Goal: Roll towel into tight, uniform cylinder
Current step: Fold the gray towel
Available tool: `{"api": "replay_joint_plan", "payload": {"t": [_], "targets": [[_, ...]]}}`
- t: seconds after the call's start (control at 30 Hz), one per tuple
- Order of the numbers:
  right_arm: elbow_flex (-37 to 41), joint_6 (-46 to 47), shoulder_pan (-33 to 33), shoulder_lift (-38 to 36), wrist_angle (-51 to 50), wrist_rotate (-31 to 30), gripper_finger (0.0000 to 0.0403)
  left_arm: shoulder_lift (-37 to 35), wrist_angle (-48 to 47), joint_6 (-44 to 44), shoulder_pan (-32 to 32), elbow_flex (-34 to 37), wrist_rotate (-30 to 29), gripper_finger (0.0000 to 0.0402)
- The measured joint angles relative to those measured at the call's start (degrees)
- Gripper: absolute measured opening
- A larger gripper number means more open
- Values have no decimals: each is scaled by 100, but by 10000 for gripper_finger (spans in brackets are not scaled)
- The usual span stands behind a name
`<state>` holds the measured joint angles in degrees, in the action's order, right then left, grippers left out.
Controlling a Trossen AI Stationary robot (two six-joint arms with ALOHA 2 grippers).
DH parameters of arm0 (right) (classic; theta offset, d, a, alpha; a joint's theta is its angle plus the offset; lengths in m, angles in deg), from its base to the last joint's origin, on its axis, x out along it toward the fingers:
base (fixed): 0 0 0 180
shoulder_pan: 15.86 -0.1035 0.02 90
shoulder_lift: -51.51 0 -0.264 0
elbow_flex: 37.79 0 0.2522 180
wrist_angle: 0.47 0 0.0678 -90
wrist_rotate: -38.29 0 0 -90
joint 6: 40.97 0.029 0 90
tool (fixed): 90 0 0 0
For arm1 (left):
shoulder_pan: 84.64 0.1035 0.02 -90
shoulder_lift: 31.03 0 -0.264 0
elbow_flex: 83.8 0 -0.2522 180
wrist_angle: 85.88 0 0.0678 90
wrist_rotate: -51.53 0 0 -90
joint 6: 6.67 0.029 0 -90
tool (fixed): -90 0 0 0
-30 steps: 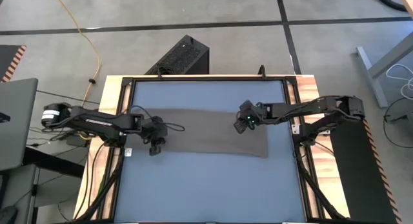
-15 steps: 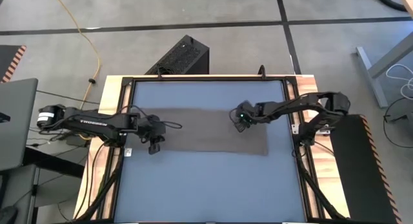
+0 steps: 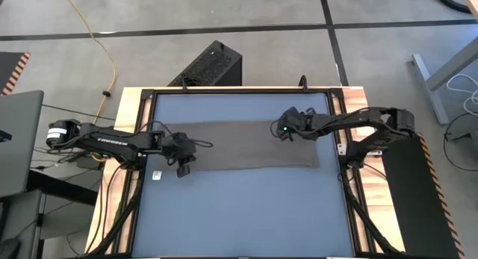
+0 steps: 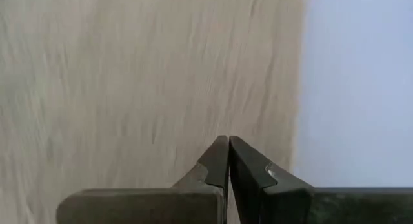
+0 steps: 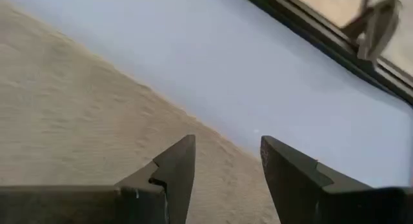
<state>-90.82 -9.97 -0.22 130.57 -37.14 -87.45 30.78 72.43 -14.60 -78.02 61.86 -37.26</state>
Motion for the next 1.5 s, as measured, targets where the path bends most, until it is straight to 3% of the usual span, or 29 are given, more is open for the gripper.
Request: {"api": "replay_joint_plan", "payload": {"t": [0.17,0.37,0.63,0.8,0.9,1.03,1.17,1.3,1.5], "targets": [[2,33,-181,-397,-627,1308,202,-34,882,322,300,0,300,0],[45,528,-420,-362,-1160,1375,202,323,1720,807,1070,0,434,0],[581,1095,-451,-185,-804,1247,202,2052,3495,855,2109,-512,1675,0],[726,1205,-425,-199,-855,631,202,3205,3307,989,2217,-1341,1778,0],[734,1018,-427,-199,-897,175,202,3674,2836,1108,2272,-1755,1540,0],[734,390,-427,-199,-965,-642,202,3890,2302,1283,2321,-2047,853,0],[628,6,-356,-199,-1118,-1307,202,3825,2216,1287,2343,-2041,609,0],[293,-156,-223,-199,-1475,-1204,202,3638,2120,1285,2351,-2024,446,0],[-196,-276,-343,-201,-2150,-389,202,3229,1855,1463,2352,-2026,475,0]]}}
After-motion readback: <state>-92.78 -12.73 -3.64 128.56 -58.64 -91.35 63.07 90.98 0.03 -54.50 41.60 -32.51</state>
